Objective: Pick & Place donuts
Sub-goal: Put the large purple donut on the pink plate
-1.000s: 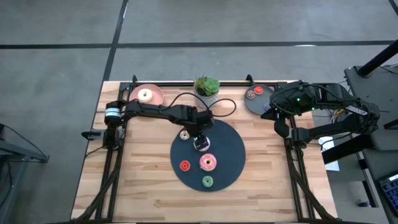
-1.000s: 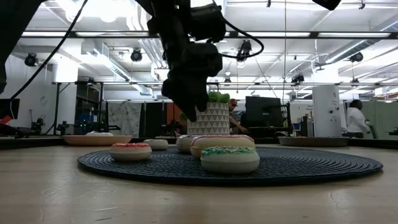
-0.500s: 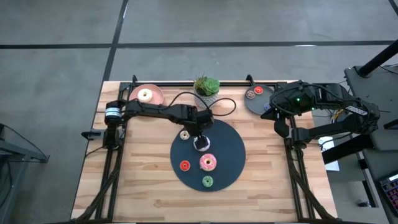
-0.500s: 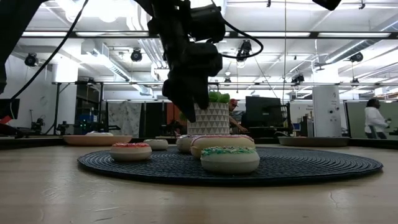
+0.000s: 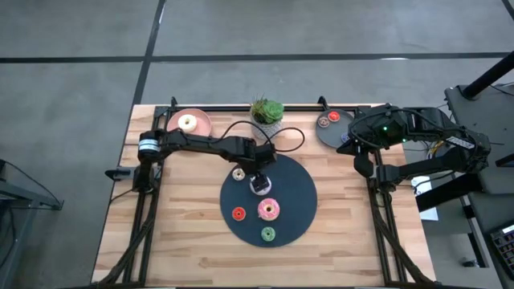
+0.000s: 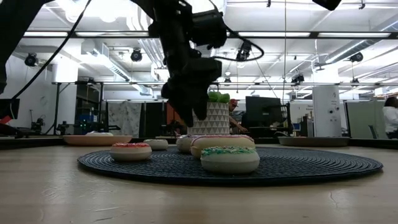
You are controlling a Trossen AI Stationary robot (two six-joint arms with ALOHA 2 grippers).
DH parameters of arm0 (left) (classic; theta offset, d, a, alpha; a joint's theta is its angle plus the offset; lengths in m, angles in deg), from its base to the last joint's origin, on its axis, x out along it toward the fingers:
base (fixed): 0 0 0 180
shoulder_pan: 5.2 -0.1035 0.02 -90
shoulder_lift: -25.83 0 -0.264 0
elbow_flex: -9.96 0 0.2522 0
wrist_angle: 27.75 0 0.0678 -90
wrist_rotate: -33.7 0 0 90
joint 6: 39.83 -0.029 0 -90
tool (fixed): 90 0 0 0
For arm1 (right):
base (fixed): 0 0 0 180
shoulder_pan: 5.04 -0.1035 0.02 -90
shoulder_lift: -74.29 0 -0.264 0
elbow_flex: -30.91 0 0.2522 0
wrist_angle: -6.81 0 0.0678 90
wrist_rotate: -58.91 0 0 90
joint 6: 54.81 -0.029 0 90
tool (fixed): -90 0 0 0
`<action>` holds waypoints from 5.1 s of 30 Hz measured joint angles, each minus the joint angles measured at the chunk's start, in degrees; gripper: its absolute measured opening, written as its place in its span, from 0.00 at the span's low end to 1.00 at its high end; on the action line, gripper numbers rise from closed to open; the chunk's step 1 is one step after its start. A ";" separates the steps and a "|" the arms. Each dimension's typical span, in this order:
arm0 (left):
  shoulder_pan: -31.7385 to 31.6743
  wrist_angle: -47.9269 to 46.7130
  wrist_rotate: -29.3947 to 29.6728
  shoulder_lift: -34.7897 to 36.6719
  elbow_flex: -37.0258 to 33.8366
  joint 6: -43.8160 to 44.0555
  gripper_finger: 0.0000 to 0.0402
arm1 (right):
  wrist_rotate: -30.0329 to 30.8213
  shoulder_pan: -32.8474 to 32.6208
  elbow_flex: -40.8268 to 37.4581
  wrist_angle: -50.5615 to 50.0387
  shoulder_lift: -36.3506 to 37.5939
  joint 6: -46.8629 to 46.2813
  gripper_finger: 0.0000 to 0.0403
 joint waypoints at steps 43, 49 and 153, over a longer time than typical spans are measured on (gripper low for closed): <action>-0.20 0.44 -0.45 -4.20 0.09 0.45 0.76 | 1.22 0.02 -3.13 0.09 -0.02 -0.35 0.02; -0.24 0.54 -0.10 -4.57 0.02 0.01 0.76 | 1.60 0.02 -3.13 0.13 0.00 -0.27 0.02; -0.28 4.27 -2.23 -6.17 0.00 7.03 0.37 | 1.38 0.02 -3.13 0.09 -0.04 -3.06 0.02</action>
